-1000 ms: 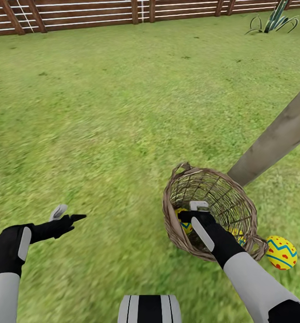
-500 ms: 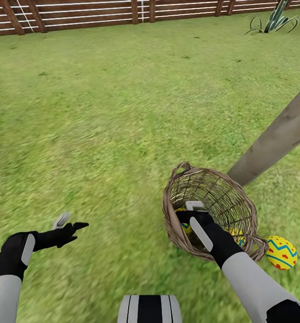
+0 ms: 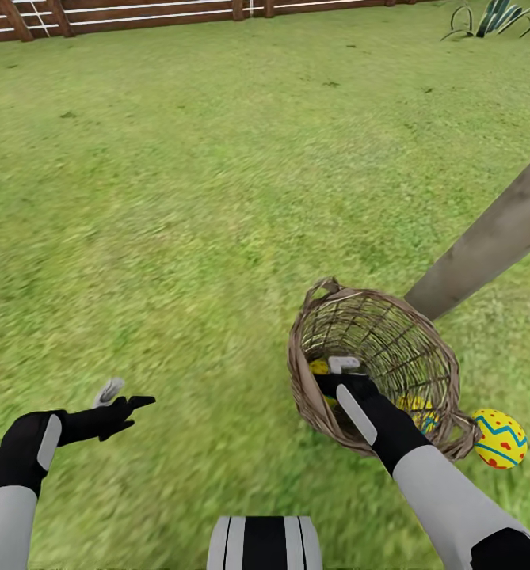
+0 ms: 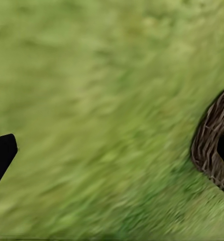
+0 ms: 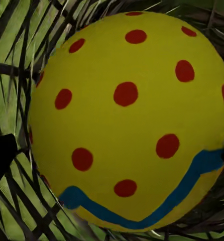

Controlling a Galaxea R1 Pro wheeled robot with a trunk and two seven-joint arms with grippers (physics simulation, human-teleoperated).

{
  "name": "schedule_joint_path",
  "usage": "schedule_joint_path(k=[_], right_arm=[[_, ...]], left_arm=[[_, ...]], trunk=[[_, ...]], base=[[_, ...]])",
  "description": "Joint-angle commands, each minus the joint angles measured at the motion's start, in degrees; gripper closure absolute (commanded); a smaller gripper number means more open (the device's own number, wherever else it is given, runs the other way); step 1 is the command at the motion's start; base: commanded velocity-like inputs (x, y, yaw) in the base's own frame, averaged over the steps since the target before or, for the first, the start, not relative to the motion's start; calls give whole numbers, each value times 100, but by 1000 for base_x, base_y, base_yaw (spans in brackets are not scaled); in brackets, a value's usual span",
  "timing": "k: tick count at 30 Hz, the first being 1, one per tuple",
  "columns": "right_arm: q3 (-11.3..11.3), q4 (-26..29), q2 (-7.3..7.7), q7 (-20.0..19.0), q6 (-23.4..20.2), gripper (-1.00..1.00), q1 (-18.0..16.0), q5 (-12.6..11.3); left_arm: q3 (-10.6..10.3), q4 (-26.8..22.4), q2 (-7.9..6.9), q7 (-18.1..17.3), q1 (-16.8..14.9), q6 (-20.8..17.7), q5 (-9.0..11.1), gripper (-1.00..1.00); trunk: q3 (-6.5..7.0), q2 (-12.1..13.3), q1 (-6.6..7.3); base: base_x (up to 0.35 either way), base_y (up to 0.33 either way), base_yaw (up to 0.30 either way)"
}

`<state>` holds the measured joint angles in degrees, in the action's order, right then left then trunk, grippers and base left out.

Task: Take the three Easter eggs out of the wicker basket on the lawn in the garden, then place them on the lawn next to a single tree (choose any tree) so that all three eggs are next to the same tree and none are left in the basket.

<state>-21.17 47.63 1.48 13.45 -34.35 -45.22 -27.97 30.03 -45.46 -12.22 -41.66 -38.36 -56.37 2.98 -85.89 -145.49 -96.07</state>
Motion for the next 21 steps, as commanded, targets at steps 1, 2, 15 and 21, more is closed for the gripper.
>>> schedule_joint_path(k=[1,2,15,21], right_arm=[[-29,-8,9,57,-9,-100,-4,-61],[-24,-51,10,56,1,-100,-4,-65],[25,-413,30,70,379,100,-4,-58],[25,-412,24,70,392,100,-4,-57]], left_arm=[[11,72,1,7,-4,-45,22,-100],[11,131,1,4,-3,-40,16,-100],[3,428,10,-7,-4,241,1,-100],[10,432,3,-8,-2,249,1,-100]], trunk=[[-4,-2,1],[-4,-2,1],[-4,-2,1],[-4,-2,1]], base=[[0,0,0],[0,0,0],[0,0,0],[0,0,0]])
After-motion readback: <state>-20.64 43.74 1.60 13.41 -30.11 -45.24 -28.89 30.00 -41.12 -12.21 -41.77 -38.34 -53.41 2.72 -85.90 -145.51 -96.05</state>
